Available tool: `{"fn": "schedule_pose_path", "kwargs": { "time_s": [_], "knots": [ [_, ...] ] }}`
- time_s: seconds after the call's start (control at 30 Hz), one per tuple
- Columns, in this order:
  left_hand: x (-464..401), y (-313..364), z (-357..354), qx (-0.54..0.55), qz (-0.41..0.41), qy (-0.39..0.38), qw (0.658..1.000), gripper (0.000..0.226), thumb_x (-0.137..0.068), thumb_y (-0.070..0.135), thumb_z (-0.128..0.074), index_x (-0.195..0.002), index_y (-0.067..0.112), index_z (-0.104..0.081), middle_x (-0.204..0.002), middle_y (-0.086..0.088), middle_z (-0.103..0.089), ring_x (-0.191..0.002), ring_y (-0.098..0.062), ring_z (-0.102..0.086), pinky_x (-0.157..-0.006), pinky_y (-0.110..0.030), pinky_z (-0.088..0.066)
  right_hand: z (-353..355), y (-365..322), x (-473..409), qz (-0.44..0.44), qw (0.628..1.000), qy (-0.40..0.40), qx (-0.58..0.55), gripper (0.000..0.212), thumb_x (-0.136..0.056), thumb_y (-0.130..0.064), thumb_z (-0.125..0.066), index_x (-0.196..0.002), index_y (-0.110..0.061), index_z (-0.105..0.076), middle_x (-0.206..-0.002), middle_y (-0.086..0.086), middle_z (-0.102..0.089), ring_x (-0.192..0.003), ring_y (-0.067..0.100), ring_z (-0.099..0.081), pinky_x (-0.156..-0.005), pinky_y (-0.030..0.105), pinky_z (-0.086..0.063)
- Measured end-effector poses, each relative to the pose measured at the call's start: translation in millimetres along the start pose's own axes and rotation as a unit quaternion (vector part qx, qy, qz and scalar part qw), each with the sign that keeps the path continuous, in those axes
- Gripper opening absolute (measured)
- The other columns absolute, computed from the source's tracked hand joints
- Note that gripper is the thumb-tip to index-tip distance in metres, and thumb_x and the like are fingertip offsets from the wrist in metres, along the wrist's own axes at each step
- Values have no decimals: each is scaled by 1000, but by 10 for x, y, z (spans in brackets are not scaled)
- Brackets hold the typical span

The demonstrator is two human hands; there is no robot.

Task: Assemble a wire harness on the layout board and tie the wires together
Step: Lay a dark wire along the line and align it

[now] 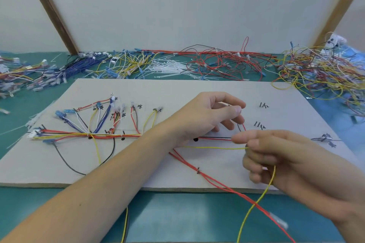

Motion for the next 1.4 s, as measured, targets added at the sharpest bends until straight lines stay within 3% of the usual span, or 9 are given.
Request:
{"fn": "schedule_pose_path", "kwargs": {
  "time_s": [0.2, 0.3, 0.43, 0.6, 0.7, 0.8, 0.93, 1.13, 1.4],
  "knots": [
    [-21, -18, 8, 2, 11, 19, 1000, 18, -104, 21, -59, -112, 12, -72, -92, 3, -78, -78, -10, -68, -66, -26, -45, 113, 81, 205, -99, 935, -188, -284, 47, -85, -11, -82, -127, -13, -63, -81, 9, -58, -60, 18, -58, -45, 36, -58],
    [-31, -37, -24, -26, 4, 9, 1000, 15, -103, 19, -62, -109, 12, -74, -94, 0, -78, -79, -8, -67, -63, -16, -48, 100, 207, 335, -80, 942, -202, -257, 38, -111, -8, -34, -147, -3, -44, -114, 22, -59, -96, 32, -62, -84, 44, -61],
    [-31, -75, -36, -45, -3, -2, 999, 13, -101, 14, -64, -108, 12, -75, -95, -2, -78, -77, -5, -66, -61, -11, -47, 28, 335, 432, 19, 956, -259, -135, 28, -109, -10, -47, -134, 0, -53, -100, 1, -62, -93, 7, -61, -81, 17, -46],
    [-30, -81, -46, -54, -15, -6, 998, 12, -100, 11, -66, -106, 12, -76, -92, 0, -77, -74, -4, -65, -62, -8, -46, 576, 115, 659, 33, 996, -66, -44, 32, -112, -1, -34, -141, 9, -42, -104, 15, -60, -68, 17, -48, -62, 21, -39],
    [-30, -74, -50, -64, -26, -22, 997, 11, -100, 13, -67, -104, 14, -77, -88, 3, -76, -76, -6, -65, -66, -11, -48, 1078, 47, 610, -31, 988, 49, 141, 75, -71, -56, -90, -130, -17, -66, -76, 11, -60, -43, 14, -28, -46, 18, -28],
    [-13, -42, -46, -104, -53, -38, 993, 9, -98, 20, -70, -96, 20, -79, -79, 12, -74, -72, -2, -62, -68, -12, -48, 1148, -80, 492, -1, 949, 124, 291, 81, -44, -76, -90, -107, -27, -78, -70, 7, -66, -42, 10, -35, -43, 16, -28],
    [18, -32, -118, -183, -91, -56, 977, 5, -90, 15, -79, -93, 17, -82, -83, 7, -78, -68, 1, -64, -64, -11, -46, 1107, -216, 286, 40, 902, 209, 375, 7, -84, -38, -75, -87, -34, -80, -63, 6, -71, -41, 12, -42, -41, 20, -35],
    [9, -63, -183, -238, -140, -40, 960, 7, -89, 13, -79, -93, 17, -82, -81, 8, -73, -70, -2, -62, -65, -11, -44, 1335, -428, 201, 73, 822, 287, 487, 10, -86, -39, -70, -82, -46, -76, -66, -4, -75, -37, 6, -44, -47, 23, -41],
    [-2, -132, -236, -256, -141, -16, 956, 15, -90, 15, -74, -100, 26, -74, -77, 6, -69, -73, -13, -62, -71, -32, -54, 1716, -327, 266, 62, 860, 320, 392, 6, -79, -29, -83, -85, -28, -81, -66, 10, -74, -40, 10, -48, -39, 18, -37]
  ]
}}
Point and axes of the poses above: each hand's wrist, its own x-axis away from the middle knuckle, its own z-axis out of the back of the hand, y = z × x, the point moved 3 cm from there along -x, towards the middle knuckle
